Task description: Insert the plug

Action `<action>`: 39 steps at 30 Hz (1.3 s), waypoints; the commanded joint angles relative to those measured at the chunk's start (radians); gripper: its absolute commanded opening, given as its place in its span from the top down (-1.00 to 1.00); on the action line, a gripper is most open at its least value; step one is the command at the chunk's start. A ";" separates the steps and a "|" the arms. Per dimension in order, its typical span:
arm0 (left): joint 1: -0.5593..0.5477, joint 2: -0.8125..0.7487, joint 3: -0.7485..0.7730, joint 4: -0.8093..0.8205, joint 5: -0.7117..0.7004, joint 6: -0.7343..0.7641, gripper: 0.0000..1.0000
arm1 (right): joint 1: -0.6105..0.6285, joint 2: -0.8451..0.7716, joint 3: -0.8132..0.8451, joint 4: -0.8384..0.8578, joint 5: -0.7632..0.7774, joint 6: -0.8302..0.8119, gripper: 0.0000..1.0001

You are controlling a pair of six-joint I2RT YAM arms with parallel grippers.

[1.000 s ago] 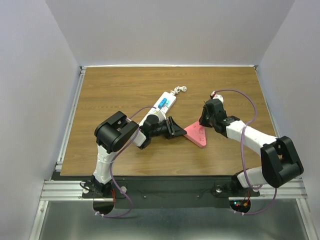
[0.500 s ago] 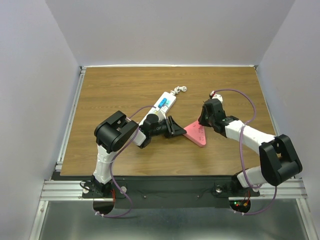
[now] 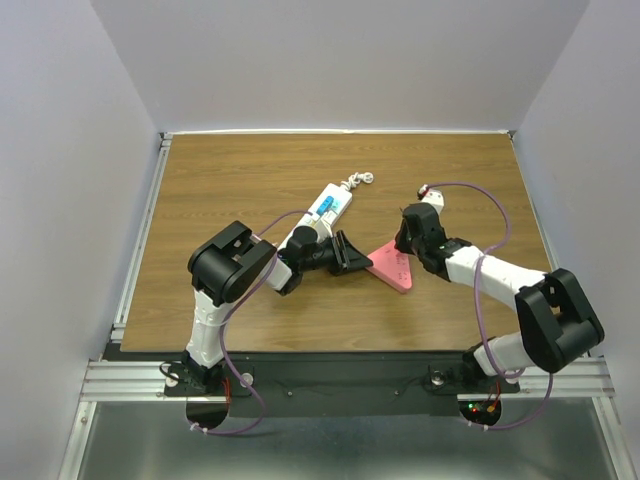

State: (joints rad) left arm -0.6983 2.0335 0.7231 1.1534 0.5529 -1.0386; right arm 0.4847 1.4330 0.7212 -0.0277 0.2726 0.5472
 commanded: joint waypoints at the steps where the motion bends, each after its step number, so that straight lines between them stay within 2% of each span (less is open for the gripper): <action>1: -0.013 -0.016 0.059 -0.006 -0.016 0.069 0.66 | 0.071 0.133 -0.088 -0.207 -0.154 0.065 0.99; 9: -0.013 -0.013 0.099 -0.063 -0.010 0.100 0.66 | 0.074 0.078 -0.121 -0.221 -0.153 0.062 0.99; 14: -0.004 -0.009 0.098 -0.058 0.007 0.094 0.70 | 0.075 -0.011 -0.063 -0.287 -0.121 0.056 0.92; 16: -0.001 -0.007 0.096 -0.054 0.015 0.086 0.74 | 0.075 -0.041 -0.025 -0.317 -0.101 0.046 0.66; 23: 0.002 -0.035 0.098 -0.089 -0.001 0.107 0.74 | 0.074 -0.137 0.076 -0.357 -0.039 0.042 0.07; 26: 0.000 -0.042 0.098 -0.100 -0.007 0.114 0.74 | 0.075 -0.167 0.104 -0.362 -0.016 0.042 -0.13; 31: 0.002 -0.070 0.088 -0.129 -0.030 0.138 0.71 | 0.075 -0.227 0.148 -0.388 0.037 0.037 -0.29; 33: 0.003 -0.082 0.082 -0.142 -0.041 0.150 0.52 | 0.074 -0.233 0.158 -0.408 0.063 0.031 -0.34; 34: 0.006 -0.093 0.078 -0.152 -0.050 0.156 0.20 | 0.072 -0.238 0.164 -0.425 0.085 0.023 -0.36; 36: 0.011 -0.107 0.072 -0.159 -0.057 0.167 -0.12 | 0.072 -0.244 0.164 -0.434 0.097 0.020 -0.40; 37: 0.016 -0.127 0.067 -0.176 -0.070 0.181 -0.60 | 0.072 -0.250 0.165 -0.436 0.106 0.016 -0.43; 39: 0.022 -0.153 0.059 -0.198 -0.082 0.202 -0.86 | 0.071 -0.253 0.168 -0.437 0.116 0.014 -0.50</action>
State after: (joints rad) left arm -0.6899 1.9709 0.7933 0.9840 0.5213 -0.9104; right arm 0.5510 1.1980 0.8566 -0.4294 0.3313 0.5728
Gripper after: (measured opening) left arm 0.836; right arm 0.729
